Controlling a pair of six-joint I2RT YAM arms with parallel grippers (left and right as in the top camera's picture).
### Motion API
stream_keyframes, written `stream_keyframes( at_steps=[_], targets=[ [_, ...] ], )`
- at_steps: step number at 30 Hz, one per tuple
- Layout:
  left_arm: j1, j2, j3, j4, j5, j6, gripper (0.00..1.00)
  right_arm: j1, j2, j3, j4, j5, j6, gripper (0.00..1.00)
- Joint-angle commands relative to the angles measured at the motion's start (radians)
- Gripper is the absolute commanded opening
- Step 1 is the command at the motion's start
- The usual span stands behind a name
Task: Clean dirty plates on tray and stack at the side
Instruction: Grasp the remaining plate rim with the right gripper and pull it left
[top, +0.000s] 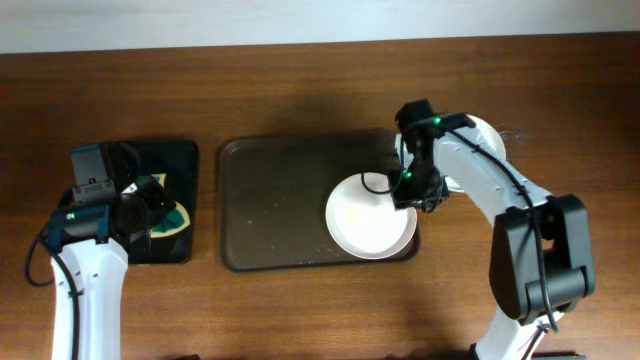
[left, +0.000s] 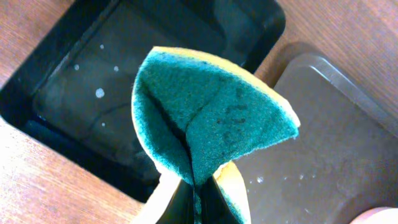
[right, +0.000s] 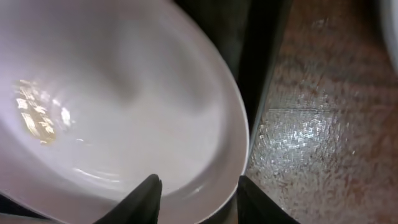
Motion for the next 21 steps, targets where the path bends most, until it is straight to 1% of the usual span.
stream_keyframes(
  at_steps=[1, 6, 9, 10, 11, 12, 14, 17, 18, 19, 20, 21],
  targets=[
    [0.006, -0.004, 0.011, 0.003, 0.011, 0.017, 0.00, 0.016, -0.011, -0.040, 0.024, 0.058, 0.041, 0.41],
    [0.006, -0.004, 0.011, 0.003, 0.011, 0.017, 0.00, 0.015, -0.011, -0.040, 0.048, 0.112, 0.041, 0.41],
    [0.006, -0.004, 0.011, 0.003, 0.011, 0.017, 0.00, 0.016, -0.011, -0.069, 0.073, 0.090, 0.041, 0.33],
    [0.006, -0.004, 0.011, 0.003, 0.013, 0.017, 0.00, 0.016, -0.011, -0.075, 0.079, 0.081, 0.041, 0.32],
    [0.006, -0.004, 0.011, 0.003, 0.017, 0.017, 0.00, 0.016, -0.011, -0.081, 0.089, 0.055, 0.041, 0.28],
    [0.006, -0.004, 0.011, 0.003, 0.018, 0.017, 0.00, 0.016, -0.011, -0.081, 0.093, 0.034, 0.041, 0.27],
    [0.006, -0.004, 0.011, 0.003, 0.018, 0.017, 0.00, 0.016, -0.011, -0.083, 0.093, 0.018, 0.041, 0.26],
    [0.006, -0.004, 0.011, 0.003, 0.018, 0.017, 0.00, 0.032, -0.011, -0.127, 0.154, -0.137, 0.041, 0.26],
    [0.006, -0.004, 0.011, 0.004, 0.018, 0.017, 0.00, 0.072, -0.011, -0.132, 0.169, -0.158, 0.041, 0.26],
    [0.006, -0.004, 0.011, 0.004, 0.018, 0.017, 0.00, 0.117, -0.011, -0.131, 0.187, -0.110, 0.042, 0.26],
    [0.006, -0.004, 0.011, 0.004, 0.018, 0.017, 0.00, 0.130, -0.011, -0.131, 0.198, -0.022, 0.117, 0.26],
    [0.006, -0.004, 0.011, 0.004, 0.019, 0.017, 0.00, 0.130, -0.011, -0.131, 0.208, 0.009, 0.167, 0.26]
  ],
)
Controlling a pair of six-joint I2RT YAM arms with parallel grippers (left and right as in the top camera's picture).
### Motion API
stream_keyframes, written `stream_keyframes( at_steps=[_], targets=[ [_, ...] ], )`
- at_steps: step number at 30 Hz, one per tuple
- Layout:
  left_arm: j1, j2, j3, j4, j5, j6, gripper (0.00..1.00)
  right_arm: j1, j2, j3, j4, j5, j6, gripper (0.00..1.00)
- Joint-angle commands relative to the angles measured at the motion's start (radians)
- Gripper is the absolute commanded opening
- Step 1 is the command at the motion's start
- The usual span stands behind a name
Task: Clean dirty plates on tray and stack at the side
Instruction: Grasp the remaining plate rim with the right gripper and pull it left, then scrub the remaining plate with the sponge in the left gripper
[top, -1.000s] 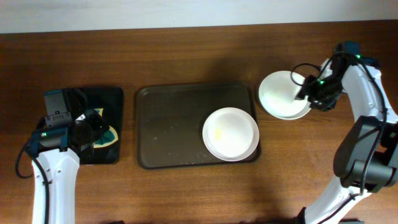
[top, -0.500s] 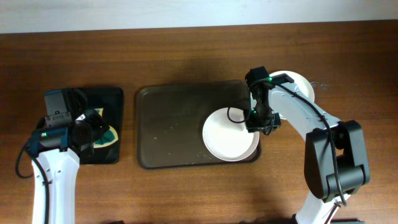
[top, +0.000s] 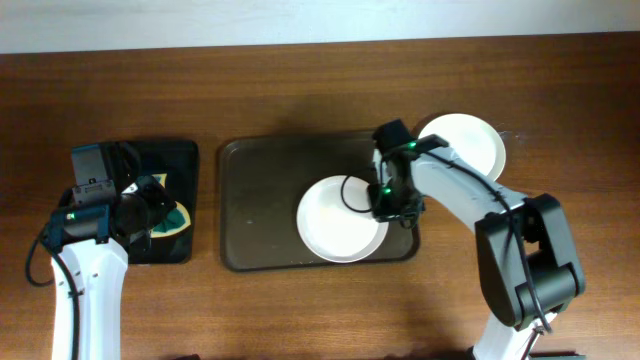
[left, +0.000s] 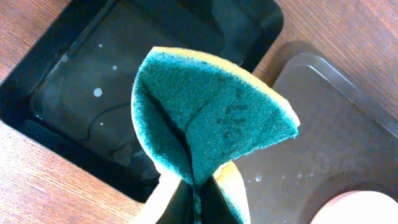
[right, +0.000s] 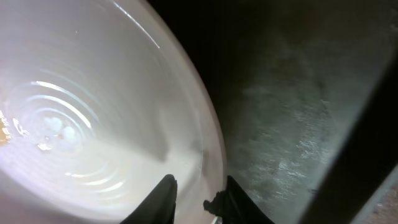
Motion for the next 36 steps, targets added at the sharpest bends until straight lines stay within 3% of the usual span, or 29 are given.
stream_keyframes(
  at_steps=[1, 5, 10, 11, 17, 19, 21, 23, 27, 31, 36],
  targets=[
    [0.006, -0.004, 0.011, 0.003, 0.016, 0.018, 0.00, 0.022, -0.011, -0.013, 0.042, 0.056, 0.097, 0.26],
    [0.006, -0.004, 0.011, 0.006, 0.045, 0.040, 0.00, -0.038, -0.011, -0.012, 0.042, -0.163, -0.069, 0.26],
    [0.006, -0.004, 0.011, 0.006, 0.045, 0.040, 0.00, -0.166, -0.011, -0.013, -0.016, -0.201, -0.086, 0.26],
    [0.006, -0.004, 0.011, 0.006, 0.045, 0.040, 0.00, -0.161, -0.011, -0.013, -0.013, -0.199, -0.095, 0.31],
    [0.006, -0.004, 0.011, 0.006, 0.053, 0.040, 0.00, -0.039, 0.039, -0.013, 0.053, -0.153, -0.090, 0.30],
    [0.003, -0.004, 0.011, 0.025, 0.135, 0.093, 0.00, -0.014, 0.079, -0.014, 0.072, -0.126, -0.045, 0.29],
    [-0.018, -0.004, 0.011, 0.033, 0.153, 0.106, 0.00, 0.002, 0.091, -0.014, 0.087, -0.130, -0.034, 0.21],
    [-0.112, -0.002, 0.010, 0.032, 0.153, 0.107, 0.00, 0.040, 0.091, -0.014, 0.123, -0.140, -0.003, 0.04],
    [-0.357, 0.097, 0.010, 0.033, 0.154, 0.106, 0.00, 0.196, 0.090, -0.016, 0.299, -0.028, 0.204, 0.04],
    [-0.533, 0.290, 0.010, 0.123, 0.236, 0.101, 0.00, 0.206, 0.091, -0.016, 0.340, -0.005, 0.225, 0.04],
    [-0.579, 0.500, 0.010, 0.260, 0.238, -0.034, 0.00, 0.204, 0.090, -0.016, 0.332, -0.001, 0.224, 0.04]
  ],
)
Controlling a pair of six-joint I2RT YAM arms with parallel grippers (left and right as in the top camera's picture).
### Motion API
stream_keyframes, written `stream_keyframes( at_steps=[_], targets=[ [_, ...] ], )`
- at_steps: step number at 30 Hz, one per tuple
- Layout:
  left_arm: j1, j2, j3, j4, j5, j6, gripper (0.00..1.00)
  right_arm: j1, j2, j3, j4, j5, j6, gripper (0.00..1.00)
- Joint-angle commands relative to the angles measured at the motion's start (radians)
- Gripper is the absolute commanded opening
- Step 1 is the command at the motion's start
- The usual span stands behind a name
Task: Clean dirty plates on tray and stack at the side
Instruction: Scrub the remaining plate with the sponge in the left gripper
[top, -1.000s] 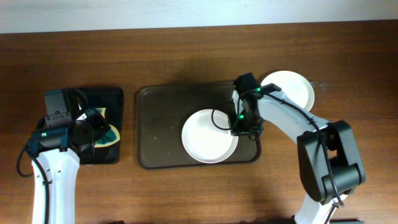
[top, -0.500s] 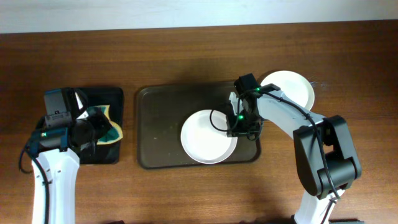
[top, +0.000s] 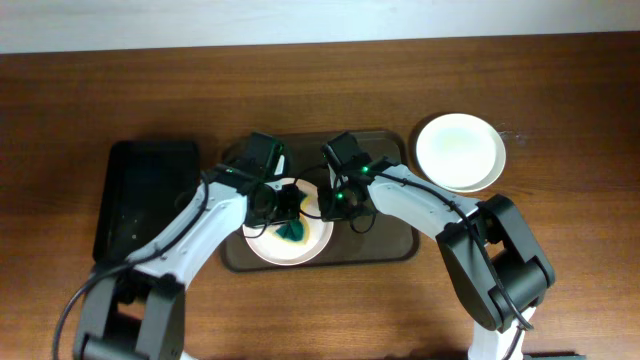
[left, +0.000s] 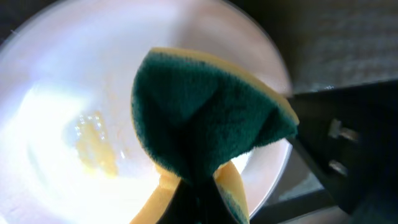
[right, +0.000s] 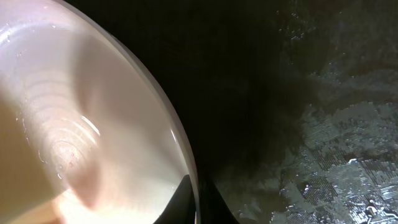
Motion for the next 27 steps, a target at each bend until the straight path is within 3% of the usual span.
stream_keyframes(
  at_steps=[1, 5, 8, 9, 11, 14, 16, 19, 21, 27],
  targets=[
    [0.000, 0.107, 0.010, 0.034, 0.006, -0.053, 0.00, -0.008, 0.031, -0.010, -0.011, 0.062, 0.008, 0.04],
    [0.001, 0.214, 0.009, 0.028, -0.196, -0.053, 0.00, -0.044, 0.032, -0.010, -0.039, 0.061, 0.008, 0.04],
    [0.003, 0.214, 0.010, -0.076, -0.588, -0.057, 0.00, -0.075, 0.031, -0.018, -0.054, 0.061, 0.008, 0.04],
    [0.006, 0.208, 0.011, -0.119, -0.711, -0.112, 0.00, -0.080, 0.031, -0.022, -0.054, 0.061, 0.008, 0.04],
    [0.031, 0.175, 0.030, -0.187, -0.824, -0.167, 0.00, -0.080, 0.031, -0.024, -0.054, 0.062, 0.008, 0.04],
    [0.058, 0.062, 0.084, -0.206, -0.814, -0.166, 0.00, -0.080, 0.031, -0.024, -0.055, 0.061, 0.008, 0.04],
    [0.058, -0.015, 0.099, -0.196, -0.705, -0.165, 0.00, -0.080, 0.031, -0.024, -0.054, 0.061, 0.008, 0.04],
    [0.057, -0.065, 0.094, -0.097, -0.297, -0.095, 0.00, -0.079, 0.032, -0.024, -0.053, 0.061, 0.008, 0.04],
    [0.057, -0.049, 0.087, -0.060, -0.143, -0.071, 0.00, -0.078, 0.031, -0.024, -0.053, 0.061, 0.008, 0.04],
    [-0.024, 0.139, 0.055, 0.034, -0.089, -0.070, 0.00, -0.078, 0.031, -0.024, -0.045, 0.061, 0.008, 0.04]
  ],
)
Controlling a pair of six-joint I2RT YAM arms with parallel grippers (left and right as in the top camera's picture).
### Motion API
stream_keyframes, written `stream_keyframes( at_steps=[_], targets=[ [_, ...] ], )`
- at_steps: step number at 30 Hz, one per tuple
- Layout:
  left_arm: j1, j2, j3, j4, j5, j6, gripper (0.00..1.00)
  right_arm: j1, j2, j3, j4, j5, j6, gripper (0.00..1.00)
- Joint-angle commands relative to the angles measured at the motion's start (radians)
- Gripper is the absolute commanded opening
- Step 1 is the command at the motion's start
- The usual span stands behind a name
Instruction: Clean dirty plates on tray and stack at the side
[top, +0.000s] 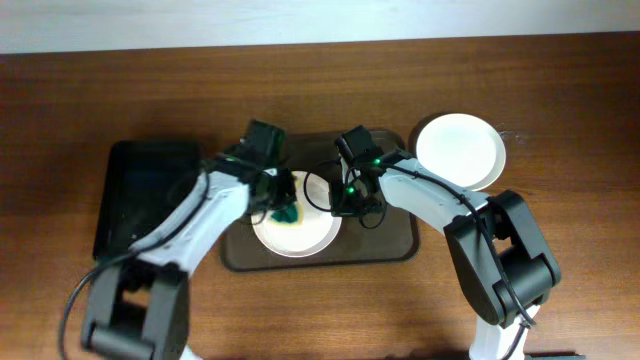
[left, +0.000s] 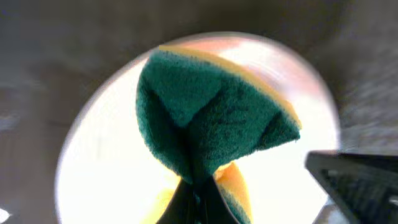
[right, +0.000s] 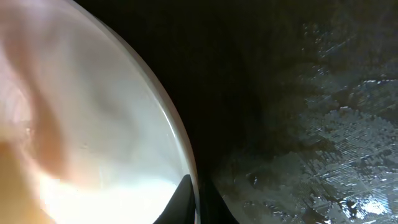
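Note:
A white plate (top: 305, 232) lies in the dark tray (top: 390, 245) at mid-table. My right gripper (top: 345, 197) is shut on the plate's right rim (right: 180, 143), one finger inside and one outside. My left gripper (top: 274, 195) is shut on a folded green and yellow sponge (left: 211, 127), whose green face presses onto the plate's upper left part (top: 287, 213). A yellowish smear shows on the plate under the sponge (left: 165, 199).
A second white plate (top: 460, 150) rests on the wood at the right of the tray. A black rectangular basin (top: 135, 195) stands at the left of the tray. The tray's wet bottom (right: 323, 124) shows beside the held plate.
The plate and my right gripper have shifted a little to the right in the tray. The sponge sits higher on the plate, nearer its upper left rim.
My left gripper held the sponge over the black basin while my right gripper stood open around the plate's rim at the tray's right end. The plate then lay further left. Later the right gripper was shut on its rim and the sponge was on the plate, where it remains.

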Motion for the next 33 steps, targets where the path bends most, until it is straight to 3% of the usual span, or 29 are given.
stream_keyframes(
  at_steps=[1, 6, 8, 10, 14, 20, 24, 25, 26, 27, 29, 32, 33],
  targets=[
    [-0.049, 0.127, -0.019, 0.037, 0.038, 0.018, 0.00, -0.012, 0.028, -0.025, -0.008, 0.097, 0.005, 0.04],
    [0.012, 0.116, -0.001, -0.111, -0.383, 0.011, 0.00, -0.012, 0.028, -0.025, -0.009, 0.097, 0.000, 0.04],
    [0.084, 0.028, 0.004, -0.156, -0.468, 0.009, 0.00, -0.013, 0.020, -0.019, -0.013, 0.098, -0.038, 0.04],
    [0.184, -0.115, 0.004, -0.148, -0.409, 0.010, 0.00, -0.012, 0.000, 0.008, -0.037, 0.101, -0.079, 0.04],
    [0.424, -0.288, 0.003, -0.118, -0.116, 0.052, 0.00, -0.008, -0.077, 0.218, -0.253, 0.201, -0.161, 0.04],
    [0.585, -0.076, -0.001, -0.010, -0.119, 0.062, 0.00, 0.137, -0.094, 0.561, -0.592, 0.660, -0.161, 0.04],
    [0.623, 0.032, -0.001, 0.007, -0.150, 0.062, 0.01, 0.248, -0.094, 0.616, -0.672, 0.944, -0.162, 0.04],
    [0.635, 0.039, -0.001, 0.006, -0.170, 0.062, 0.15, 0.287, -0.094, 0.616, -0.690, 1.052, -0.165, 0.04],
    [0.638, 0.040, -0.001, 0.007, -0.169, 0.063, 0.48, 0.317, -0.094, 0.616, -0.698, 1.156, -0.166, 0.04],
    [0.638, 0.040, -0.001, 0.010, -0.169, 0.062, 0.57, 0.350, -0.094, 0.616, -0.701, 1.254, -0.169, 0.04],
    [0.638, 0.030, 0.028, -0.005, -0.169, 0.063, 0.68, 0.415, -0.094, 0.615, -0.702, 1.384, -0.263, 0.04],
    [0.638, -0.079, 0.124, -0.122, -0.167, 0.062, 0.71, 0.488, -0.094, 0.615, -0.699, 1.608, -0.304, 0.04],
    [0.638, -0.140, 0.132, -0.131, -0.167, 0.062, 0.82, 0.523, -0.094, 0.616, -0.693, 1.677, -0.413, 0.04]
  ],
)
